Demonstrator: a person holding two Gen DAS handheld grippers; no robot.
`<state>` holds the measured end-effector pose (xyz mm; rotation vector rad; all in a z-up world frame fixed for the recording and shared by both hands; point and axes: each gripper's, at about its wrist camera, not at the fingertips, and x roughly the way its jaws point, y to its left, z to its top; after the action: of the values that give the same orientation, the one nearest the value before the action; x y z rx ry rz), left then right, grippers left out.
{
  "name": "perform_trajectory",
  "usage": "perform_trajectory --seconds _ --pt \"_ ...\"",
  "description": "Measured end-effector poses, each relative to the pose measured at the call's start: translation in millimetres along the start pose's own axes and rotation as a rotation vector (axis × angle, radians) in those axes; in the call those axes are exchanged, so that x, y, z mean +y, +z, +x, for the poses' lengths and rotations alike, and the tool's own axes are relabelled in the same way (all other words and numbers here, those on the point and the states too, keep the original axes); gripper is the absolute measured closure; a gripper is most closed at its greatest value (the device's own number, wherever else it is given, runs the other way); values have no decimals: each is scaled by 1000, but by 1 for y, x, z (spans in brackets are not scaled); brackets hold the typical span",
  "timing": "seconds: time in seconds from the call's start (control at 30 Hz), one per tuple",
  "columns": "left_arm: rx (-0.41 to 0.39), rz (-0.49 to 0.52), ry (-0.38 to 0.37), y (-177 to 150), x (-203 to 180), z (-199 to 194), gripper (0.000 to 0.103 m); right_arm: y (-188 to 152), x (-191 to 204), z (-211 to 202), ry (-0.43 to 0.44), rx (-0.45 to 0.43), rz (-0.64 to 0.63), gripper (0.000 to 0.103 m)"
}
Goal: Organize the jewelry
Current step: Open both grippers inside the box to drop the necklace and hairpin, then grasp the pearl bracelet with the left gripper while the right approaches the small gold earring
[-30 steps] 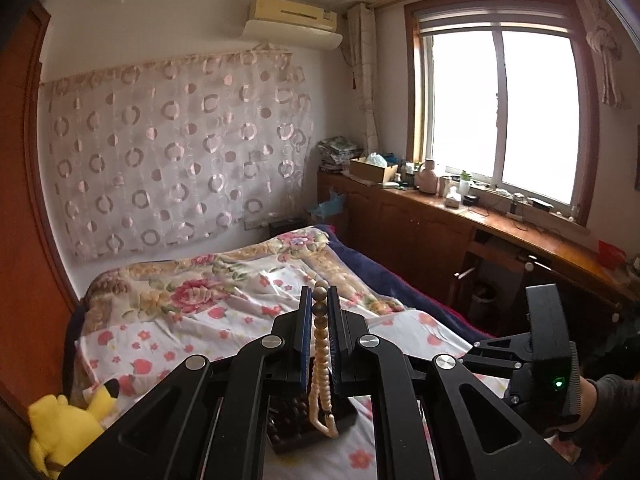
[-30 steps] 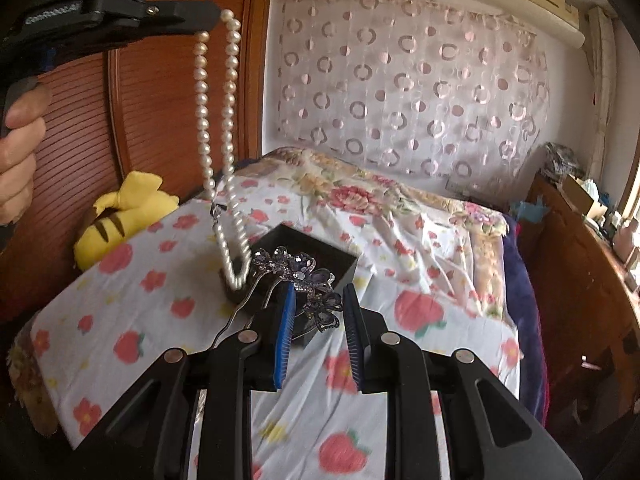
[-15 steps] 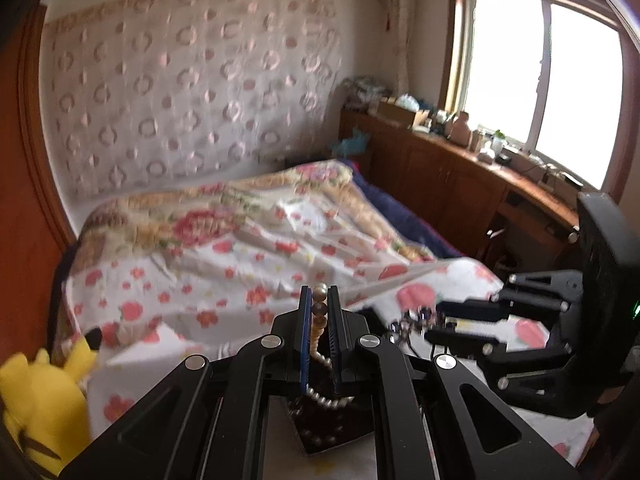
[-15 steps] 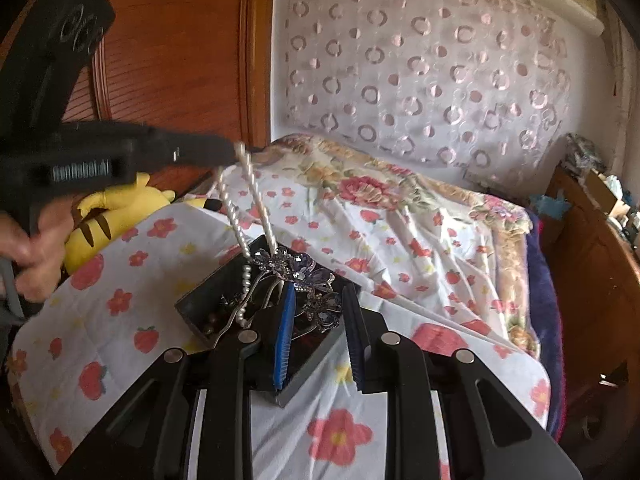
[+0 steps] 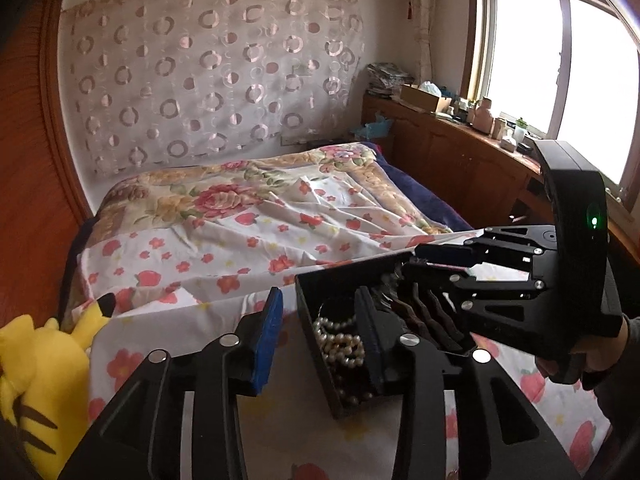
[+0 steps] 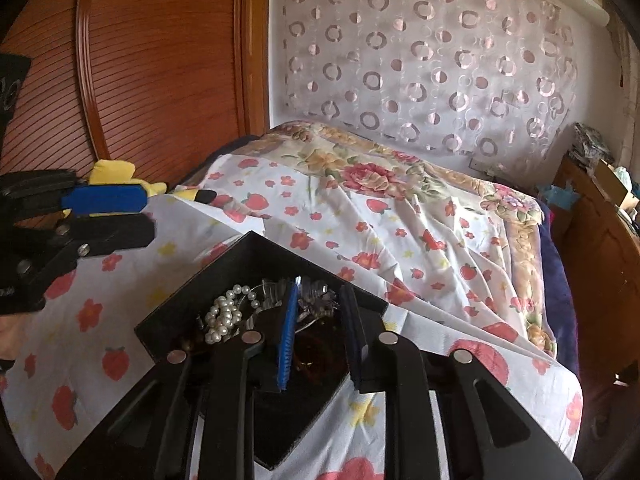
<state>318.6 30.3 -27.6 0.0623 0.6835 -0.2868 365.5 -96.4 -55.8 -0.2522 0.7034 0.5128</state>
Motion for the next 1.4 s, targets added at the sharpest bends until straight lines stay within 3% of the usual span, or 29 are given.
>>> perform_trajectory --seconds 0.1,0.13,0.3,0.7,1.07,1.27,1.37,1.4 --pt "-2 -19 6 -7 3 -8 48 -8 3 -15 -11 -22 6 69" --pt "-3 -23 2 -10 3 -11 44 -11 3 -22 -12 -34 6 60" --pt "2 -29 -5 -42 -2 -33 36 -37 8 -55 21 -53 15 58" --pt "128 -54 -74 -140 -28 -62 35 -107 34 -88 109 36 27 58" --pt "213 22 -113 -178 -72 -64 35 -135 41 -82 106 81 30 58" --pt "237 78 -75 -186 -84 -61 64 -140 47 -79 123 94 31 58" --pt "235 114 -57 -187 -88 -60 96 -142 50 -76 130 105 27 58" --pt "238 117 -64 -187 -87 -61 97 -142 53 -75 135 110 23 58"
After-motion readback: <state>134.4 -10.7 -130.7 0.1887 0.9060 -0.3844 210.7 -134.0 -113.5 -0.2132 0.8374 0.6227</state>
